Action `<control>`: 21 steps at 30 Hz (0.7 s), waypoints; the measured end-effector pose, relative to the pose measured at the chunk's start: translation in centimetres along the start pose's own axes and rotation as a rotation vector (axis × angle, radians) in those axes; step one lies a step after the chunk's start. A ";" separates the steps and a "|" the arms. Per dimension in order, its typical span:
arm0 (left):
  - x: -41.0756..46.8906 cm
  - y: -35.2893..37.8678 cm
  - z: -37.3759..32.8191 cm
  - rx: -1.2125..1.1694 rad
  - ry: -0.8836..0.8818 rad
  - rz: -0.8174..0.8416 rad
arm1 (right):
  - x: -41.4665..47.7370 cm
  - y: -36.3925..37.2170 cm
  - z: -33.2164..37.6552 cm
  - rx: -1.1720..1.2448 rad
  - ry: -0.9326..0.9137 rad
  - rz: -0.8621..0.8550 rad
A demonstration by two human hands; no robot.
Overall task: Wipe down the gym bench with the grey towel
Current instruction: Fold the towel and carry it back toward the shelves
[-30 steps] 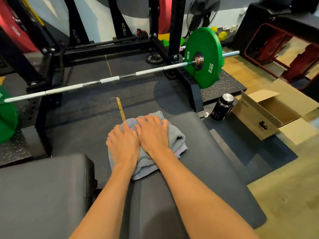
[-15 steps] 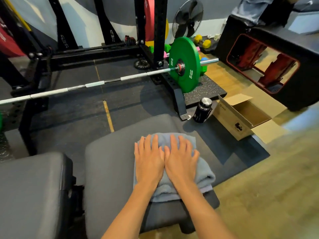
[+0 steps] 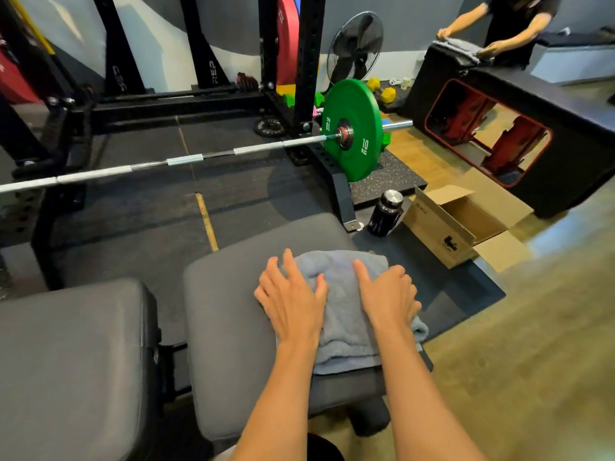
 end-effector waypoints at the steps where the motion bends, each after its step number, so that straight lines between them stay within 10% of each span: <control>1: -0.4 -0.5 0.6 0.080 -0.071 -0.008 | 0.0 0.0 -0.4 0.016 0.045 0.009; 6: -1.5 -1.2 1.3 0.102 -0.105 0.142 | -1.4 -0.4 -0.8 0.121 0.159 0.089; 11: -1.2 -5.2 -1.0 -0.477 -0.034 0.343 | -4.7 -6.0 2.5 0.323 0.056 0.071; 21: -4.0 -25.8 -24.6 -0.799 0.284 0.489 | -8.8 -37.5 2.8 0.793 0.053 -0.244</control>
Point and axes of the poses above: each hand's wrist, its own x-axis towards the middle knuckle, its own y-axis out of the palm, z = x × y, the point moved 6 cm from there along x, towards the middle knuckle, and after that the axes turned 6 degrees about -y, right-handed, at the moved point
